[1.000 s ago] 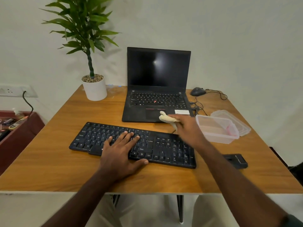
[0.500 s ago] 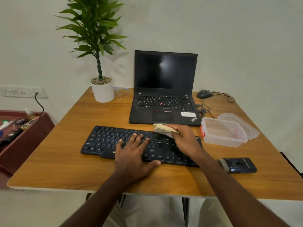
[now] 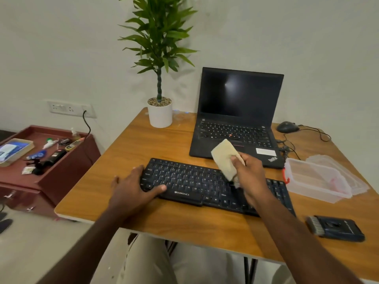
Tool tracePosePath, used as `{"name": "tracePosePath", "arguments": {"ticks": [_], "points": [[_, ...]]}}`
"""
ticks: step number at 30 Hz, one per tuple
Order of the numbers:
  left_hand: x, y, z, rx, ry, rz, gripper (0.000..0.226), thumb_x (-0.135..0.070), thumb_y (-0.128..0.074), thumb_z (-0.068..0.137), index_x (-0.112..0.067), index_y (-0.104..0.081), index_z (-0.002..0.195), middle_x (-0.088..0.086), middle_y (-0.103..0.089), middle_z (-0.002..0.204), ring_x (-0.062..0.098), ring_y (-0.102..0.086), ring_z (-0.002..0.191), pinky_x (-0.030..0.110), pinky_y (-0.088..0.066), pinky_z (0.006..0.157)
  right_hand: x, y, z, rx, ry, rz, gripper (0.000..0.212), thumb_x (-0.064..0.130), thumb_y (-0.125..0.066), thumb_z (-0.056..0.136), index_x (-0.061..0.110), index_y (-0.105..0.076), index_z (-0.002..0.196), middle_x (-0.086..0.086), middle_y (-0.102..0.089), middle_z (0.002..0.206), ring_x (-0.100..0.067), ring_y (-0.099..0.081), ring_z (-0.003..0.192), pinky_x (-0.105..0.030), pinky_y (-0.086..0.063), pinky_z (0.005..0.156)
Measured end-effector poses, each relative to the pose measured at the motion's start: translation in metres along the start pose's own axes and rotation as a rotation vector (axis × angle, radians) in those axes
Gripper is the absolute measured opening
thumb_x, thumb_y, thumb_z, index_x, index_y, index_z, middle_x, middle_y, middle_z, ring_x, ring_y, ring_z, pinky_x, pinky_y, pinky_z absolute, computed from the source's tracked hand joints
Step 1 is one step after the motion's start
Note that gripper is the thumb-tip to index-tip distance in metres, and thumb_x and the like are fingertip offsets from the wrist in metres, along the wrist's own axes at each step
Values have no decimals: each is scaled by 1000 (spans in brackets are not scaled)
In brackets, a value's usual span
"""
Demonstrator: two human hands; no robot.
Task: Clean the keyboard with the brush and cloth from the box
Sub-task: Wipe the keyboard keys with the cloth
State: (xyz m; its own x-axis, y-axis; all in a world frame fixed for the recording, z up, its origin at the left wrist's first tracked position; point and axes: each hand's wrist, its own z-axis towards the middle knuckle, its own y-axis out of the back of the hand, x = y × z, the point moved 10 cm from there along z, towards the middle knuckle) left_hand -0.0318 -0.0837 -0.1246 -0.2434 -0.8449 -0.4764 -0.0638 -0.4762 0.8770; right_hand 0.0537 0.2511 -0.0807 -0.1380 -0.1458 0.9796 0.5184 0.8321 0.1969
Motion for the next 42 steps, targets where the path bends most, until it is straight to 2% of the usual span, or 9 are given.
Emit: {"name": "tracePosePath", "arguments": {"ticks": [3, 6, 10, 14, 19, 28, 32, 38, 42], "points": [[1, 1, -6, 1, -68, -34, 124, -105, -29, 54, -27, -37, 149, -3, -55, 144, 19, -53, 128, 51, -11, 121, -14, -58, -14, 181, -340, 419, 22, 16, -63, 99, 7, -65, 118, -18, -77, 100, -27, -73, 74, -35, -54, 57], [3, 3, -5, 3, -113, -34, 121, -105, -33, 52, -30, -39, 147, -4, -56, 143, 16, -53, 126, 49, -12, 122, -11, -101, -25, 286, -366, 373, 22, 10, -68, 95, 2, -67, 115, -16, -77, 101, -29, -75, 85, -43, -59, 75], [-2, -11, -2, 108, -156, 101, 135, -106, -32, 50, -27, -13, 157, 0, -29, 162, 15, -24, 148, 51, 2, 122, 39, -130, -19, 218, 82, -125, 29, 19, -63, 99, 9, -70, 126, -8, -76, 110, -23, -73, 90, -32, -57, 67], [-1, -15, 0, 113, -142, 132, 137, -107, -28, 49, -27, -5, 158, 2, -20, 165, 13, -16, 151, 51, 5, 122, 85, -183, -31, 186, 684, -717, 40, 10, -55, 101, 15, -58, 140, -6, -65, 135, -21, -63, 119, -34, -52, 99], [1, -12, 3, 72, -148, 132, 129, -107, -30, 53, -23, -30, 151, -3, -35, 159, 12, -28, 147, 54, -3, 122, 41, -245, -44, 492, 699, -1124, 38, 10, -46, 102, 15, -55, 138, -8, -56, 141, -26, -50, 129, -36, -39, 104], [-1, -12, 4, 110, -161, 87, 120, -107, -30, 51, -41, -28, 152, -12, -28, 161, 4, -14, 150, 53, 0, 122, 26, -227, -65, 797, 667, -904, 40, 23, -52, 103, 30, -56, 142, -2, -42, 158, -24, -41, 144, -44, -34, 117], [2, -14, 3, 142, -129, 82, 130, -108, -27, 48, -35, -23, 156, -12, -20, 164, 6, -14, 150, 53, -1, 122, 21, -204, -58, 936, 449, -603, 28, 25, -60, 101, 27, -69, 127, 7, -66, 134, -7, -58, 122, -28, -47, 102], [3, -9, -2, 117, -67, 65, 134, -107, -32, 46, -35, -13, 157, -1, -23, 164, 13, -24, 148, 48, 3, 123, 24, -145, 3, 429, -47, 145, 24, 23, -51, 106, 12, -66, 121, -8, -74, 99, -19, -69, 79, -31, -52, 59], [5, -10, 0, 116, -67, 81, 133, -108, -31, 47, -36, -11, 157, 0, -23, 164, 14, -25, 148, 48, 3, 123, 57, -123, 12, 161, 431, -299, 38, 17, -57, 102, 16, -58, 140, 4, -68, 120, -10, -66, 78, -16, -52, 61]]}}
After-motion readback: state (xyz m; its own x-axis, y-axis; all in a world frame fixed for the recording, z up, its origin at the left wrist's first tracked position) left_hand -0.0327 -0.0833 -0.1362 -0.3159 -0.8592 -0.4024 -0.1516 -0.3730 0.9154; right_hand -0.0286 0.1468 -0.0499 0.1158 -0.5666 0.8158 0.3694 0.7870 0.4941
